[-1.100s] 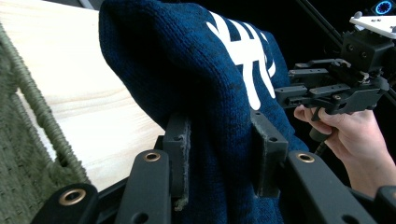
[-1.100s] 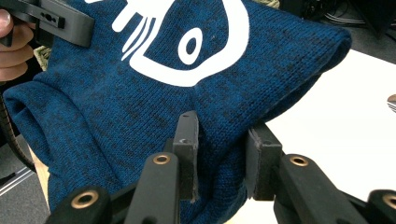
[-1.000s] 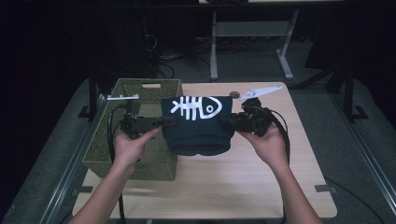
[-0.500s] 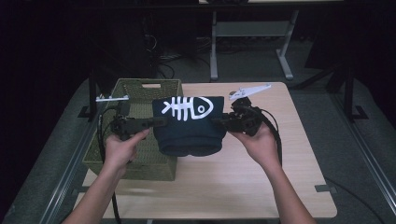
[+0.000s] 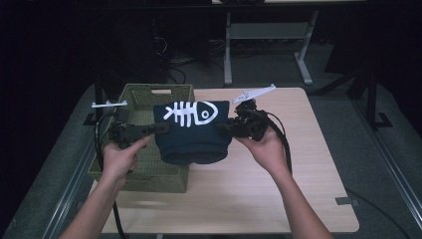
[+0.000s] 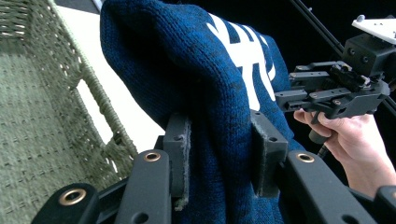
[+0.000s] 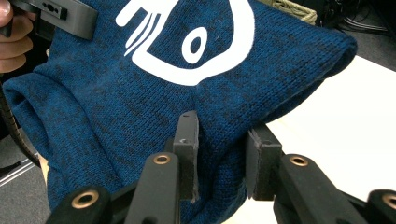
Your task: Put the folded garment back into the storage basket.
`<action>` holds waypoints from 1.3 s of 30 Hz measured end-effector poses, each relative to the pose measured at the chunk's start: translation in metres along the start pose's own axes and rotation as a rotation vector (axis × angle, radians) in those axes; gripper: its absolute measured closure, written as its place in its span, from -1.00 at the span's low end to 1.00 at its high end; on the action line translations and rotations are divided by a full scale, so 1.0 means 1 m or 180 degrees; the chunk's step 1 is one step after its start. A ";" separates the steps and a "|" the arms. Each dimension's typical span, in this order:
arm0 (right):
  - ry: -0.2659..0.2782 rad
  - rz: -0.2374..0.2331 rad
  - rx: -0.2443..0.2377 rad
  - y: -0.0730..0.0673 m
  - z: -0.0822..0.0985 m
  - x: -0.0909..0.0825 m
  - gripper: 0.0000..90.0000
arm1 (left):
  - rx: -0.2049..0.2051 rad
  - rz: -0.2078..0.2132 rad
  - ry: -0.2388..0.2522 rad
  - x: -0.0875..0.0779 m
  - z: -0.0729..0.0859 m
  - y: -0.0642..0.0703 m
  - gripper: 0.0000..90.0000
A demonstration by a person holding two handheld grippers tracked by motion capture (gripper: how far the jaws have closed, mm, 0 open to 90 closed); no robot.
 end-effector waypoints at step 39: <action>-0.0059 -0.0256 -0.0156 -0.033 -0.037 0.065 0.55 | -0.0189 -0.0302 0.0108 -0.059 0.001 -0.045 0.44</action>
Point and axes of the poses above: each handheld gripper's, and its own axes: x roughly forward along the jaws, z roughly out of its underside, y roughly to its right, the point moved 6 cm from there along x, roughly forward along the jaws, and after that the axes turned 8 degrees about x, right-handed, at the moved point
